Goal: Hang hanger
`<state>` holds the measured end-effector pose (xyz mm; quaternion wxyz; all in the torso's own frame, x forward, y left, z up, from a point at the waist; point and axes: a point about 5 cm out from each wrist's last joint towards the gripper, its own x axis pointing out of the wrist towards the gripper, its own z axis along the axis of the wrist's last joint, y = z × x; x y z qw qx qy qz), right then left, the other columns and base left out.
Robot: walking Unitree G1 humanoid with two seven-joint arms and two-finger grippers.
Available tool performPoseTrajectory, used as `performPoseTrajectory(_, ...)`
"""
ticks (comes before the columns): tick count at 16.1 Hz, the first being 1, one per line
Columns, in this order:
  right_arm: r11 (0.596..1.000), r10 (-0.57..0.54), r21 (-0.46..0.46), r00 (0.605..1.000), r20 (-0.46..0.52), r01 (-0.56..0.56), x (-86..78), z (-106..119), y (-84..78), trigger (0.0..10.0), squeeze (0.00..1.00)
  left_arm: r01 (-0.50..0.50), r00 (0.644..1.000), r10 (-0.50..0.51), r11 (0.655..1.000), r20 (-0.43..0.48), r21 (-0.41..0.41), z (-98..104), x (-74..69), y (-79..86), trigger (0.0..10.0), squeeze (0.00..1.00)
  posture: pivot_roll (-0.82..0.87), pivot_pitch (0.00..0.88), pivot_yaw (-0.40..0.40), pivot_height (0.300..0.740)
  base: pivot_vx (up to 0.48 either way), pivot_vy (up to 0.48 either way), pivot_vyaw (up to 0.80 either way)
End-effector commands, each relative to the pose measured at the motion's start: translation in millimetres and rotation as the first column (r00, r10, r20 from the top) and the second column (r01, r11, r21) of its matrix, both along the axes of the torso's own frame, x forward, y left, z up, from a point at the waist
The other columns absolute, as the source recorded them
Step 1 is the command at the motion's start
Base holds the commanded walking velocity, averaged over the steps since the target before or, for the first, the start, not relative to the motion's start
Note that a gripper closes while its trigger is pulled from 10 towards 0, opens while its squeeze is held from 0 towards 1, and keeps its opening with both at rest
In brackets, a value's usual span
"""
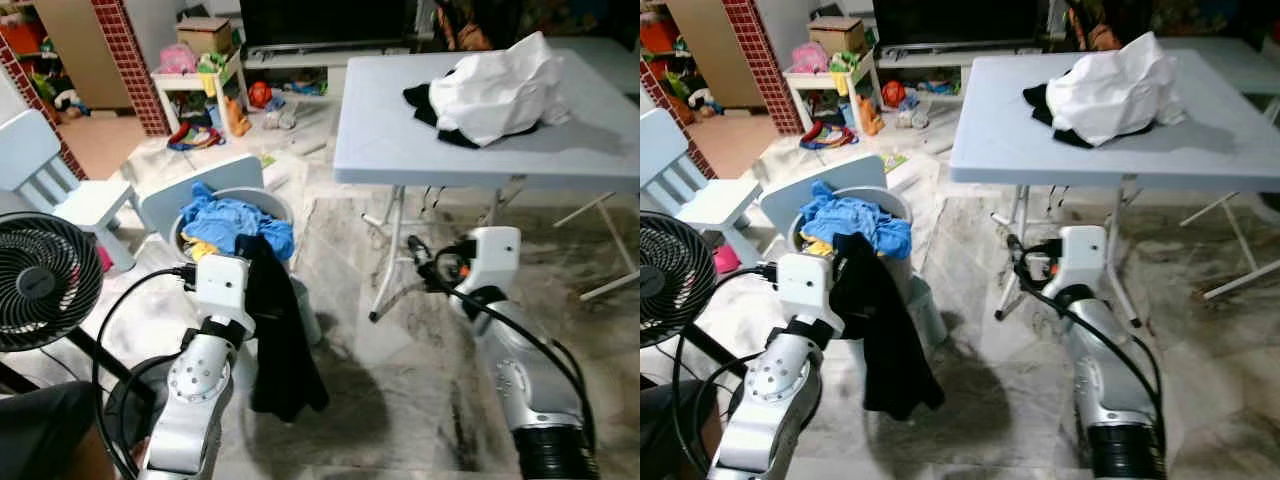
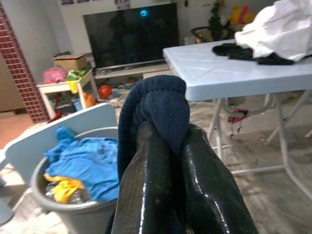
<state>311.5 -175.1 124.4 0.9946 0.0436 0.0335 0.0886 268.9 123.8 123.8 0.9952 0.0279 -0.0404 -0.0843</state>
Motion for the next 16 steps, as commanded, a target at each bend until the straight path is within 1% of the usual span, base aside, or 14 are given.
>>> performPoseTrajectory(1,0.999,0.032,0.005,0.999,0.017,-0.032,3.4,4.7,8.6,10.0,0.00,-0.026,0.999,0.026,1.000,0.024,0.007,5.5,2.3,7.9,10.0,0.00,-0.08,0.000,0.045,0.740,0.000,-0.439,0.00)
performPoseTrajectory(8,0.999,0.036,-0.005,0.999,0.017,-0.036,2.1,4.7,8.6,10.0,0.00,-0.042,0.999,0.042,0.999,0.021,-0.002,3.9,1.9,10.1,10.0,0.00,-0.08,0.000,0.042,0.740,0.000,-0.434,0.00)
performPoseTrajectory(10,0.999,0.037,-0.005,0.999,0.017,-0.037,1.8,4.9,8.7,10.0,0.00,-0.083,0.997,0.083,0.996,0.004,-0.021,2.5,4.1,12.7,10.0,0.00,-0.09,0.000,0.043,0.740,0.000,0.000,0.00)
performPoseTrajectory(11,0.999,0.036,-0.005,0.999,0.017,-0.036,1.8,4.9,8.7,10.0,0.00,-0.079,0.997,0.079,0.996,0.001,-0.045,2.0,4.2,12.2,10.0,0.00,-0.09,0.000,0.043,0.740,0.000,0.000,0.00)
performPoseTrajectory(16,0.999,0.033,-0.001,0.999,0.015,-0.033,1.5,4.9,9.0,10.0,0.00,-0.060,0.998,0.059,0.995,-0.010,-0.078,2.2,4.0,11.9,10.0,0.00,-0.09,0.000,0.046,0.740,0.000,0.000,0.00)
